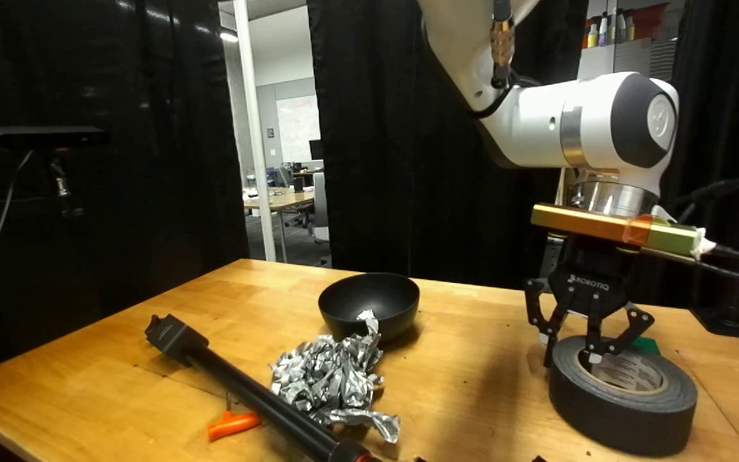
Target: Pick up the tape and green block from the table and put them in the black bowl.
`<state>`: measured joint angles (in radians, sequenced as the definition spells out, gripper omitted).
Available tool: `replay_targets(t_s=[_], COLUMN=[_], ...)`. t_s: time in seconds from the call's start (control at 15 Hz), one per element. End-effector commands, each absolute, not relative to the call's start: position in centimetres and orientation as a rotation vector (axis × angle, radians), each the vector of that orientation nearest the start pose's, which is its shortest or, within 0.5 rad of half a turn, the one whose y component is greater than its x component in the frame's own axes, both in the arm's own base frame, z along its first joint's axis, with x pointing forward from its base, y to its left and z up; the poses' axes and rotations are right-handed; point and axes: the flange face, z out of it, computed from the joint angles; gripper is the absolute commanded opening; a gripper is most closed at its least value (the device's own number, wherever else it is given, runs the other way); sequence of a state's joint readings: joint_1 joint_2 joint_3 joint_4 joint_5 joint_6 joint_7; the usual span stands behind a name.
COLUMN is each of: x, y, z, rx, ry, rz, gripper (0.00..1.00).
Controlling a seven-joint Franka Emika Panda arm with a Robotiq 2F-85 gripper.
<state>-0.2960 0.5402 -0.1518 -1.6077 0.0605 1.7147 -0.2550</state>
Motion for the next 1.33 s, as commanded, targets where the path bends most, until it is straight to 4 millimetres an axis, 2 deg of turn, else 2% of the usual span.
replay_targets(t_s=[0.0, 0.2, 0.47, 0.6, 0.8, 1.0, 1.2, 1.27], x=[59.4, 61.5, 64.3, 65.1, 65.7, 65.8, 65.6, 65.3], y=[-21.7, -16.8, -9.1, -5.8, -1.6, 1.8, 4.2, 4.3], z=[33.7, 37.9, 43.6, 45.4, 47.1, 47.7, 48.0, 48.0], rx=[-2.998, -3.030, -3.075, -3.093, -3.108, -3.114, -3.126, -3.131], ry=[0.331, 0.336, 0.301, 0.271, 0.227, 0.217, 0.235, 0.239], rz=[0.577, 0.492, 0.371, 0.338, 0.319, 0.338, 0.364, 0.361], gripper=[0.08, 0.08, 0.08, 0.08, 0.08, 0.08, 0.08, 0.08])
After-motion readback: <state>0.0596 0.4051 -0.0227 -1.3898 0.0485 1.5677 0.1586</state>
